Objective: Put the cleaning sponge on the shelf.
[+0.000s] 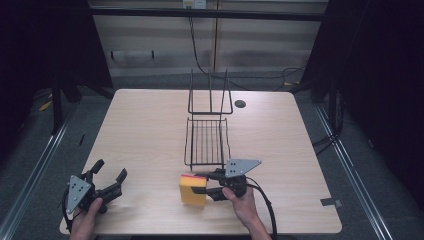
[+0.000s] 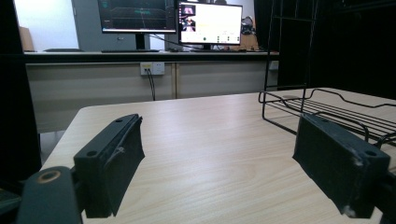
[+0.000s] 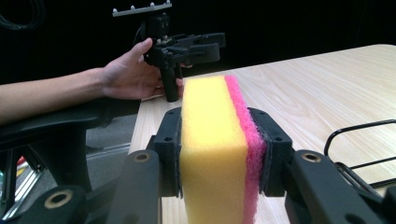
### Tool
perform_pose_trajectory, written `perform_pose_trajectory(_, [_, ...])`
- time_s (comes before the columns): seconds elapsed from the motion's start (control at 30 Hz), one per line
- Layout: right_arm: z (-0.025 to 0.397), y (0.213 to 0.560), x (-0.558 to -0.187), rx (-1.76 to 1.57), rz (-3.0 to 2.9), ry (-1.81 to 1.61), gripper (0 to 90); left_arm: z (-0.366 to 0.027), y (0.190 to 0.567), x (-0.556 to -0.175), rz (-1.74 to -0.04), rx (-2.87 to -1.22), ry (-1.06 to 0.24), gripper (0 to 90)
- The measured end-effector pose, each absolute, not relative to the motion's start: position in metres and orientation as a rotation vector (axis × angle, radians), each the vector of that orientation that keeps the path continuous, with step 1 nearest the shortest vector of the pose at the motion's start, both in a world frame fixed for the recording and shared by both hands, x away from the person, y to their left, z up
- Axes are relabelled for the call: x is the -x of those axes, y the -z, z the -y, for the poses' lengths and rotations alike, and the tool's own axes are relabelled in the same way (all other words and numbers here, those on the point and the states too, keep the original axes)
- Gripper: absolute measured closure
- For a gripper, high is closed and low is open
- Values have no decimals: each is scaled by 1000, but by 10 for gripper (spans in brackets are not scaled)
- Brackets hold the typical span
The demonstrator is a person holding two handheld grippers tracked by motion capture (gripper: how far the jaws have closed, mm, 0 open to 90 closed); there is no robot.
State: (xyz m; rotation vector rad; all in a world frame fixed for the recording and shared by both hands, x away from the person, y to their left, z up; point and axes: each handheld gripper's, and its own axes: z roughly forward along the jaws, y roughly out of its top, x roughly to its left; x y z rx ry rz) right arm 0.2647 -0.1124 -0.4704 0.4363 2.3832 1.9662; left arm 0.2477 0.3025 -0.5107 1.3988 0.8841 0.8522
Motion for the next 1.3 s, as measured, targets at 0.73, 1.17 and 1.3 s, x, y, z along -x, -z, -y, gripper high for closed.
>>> perform_pose_trajectory(0.73, [128, 444, -273, -423, -2322, -1981, 598, -302, 511, -248, -884, -1396, -845, 155])
perform_pose_trajectory(1.17, [134, 425, -282, -418, -2299, -1989, 598, -302, 511, -248, -884, -1396, -845, 154])
perform_pose_trajectory(1.3, [138, 420, -285, -416, -2290, -1969, 598, -302, 511, -248, -883, -1399, -845, 155])
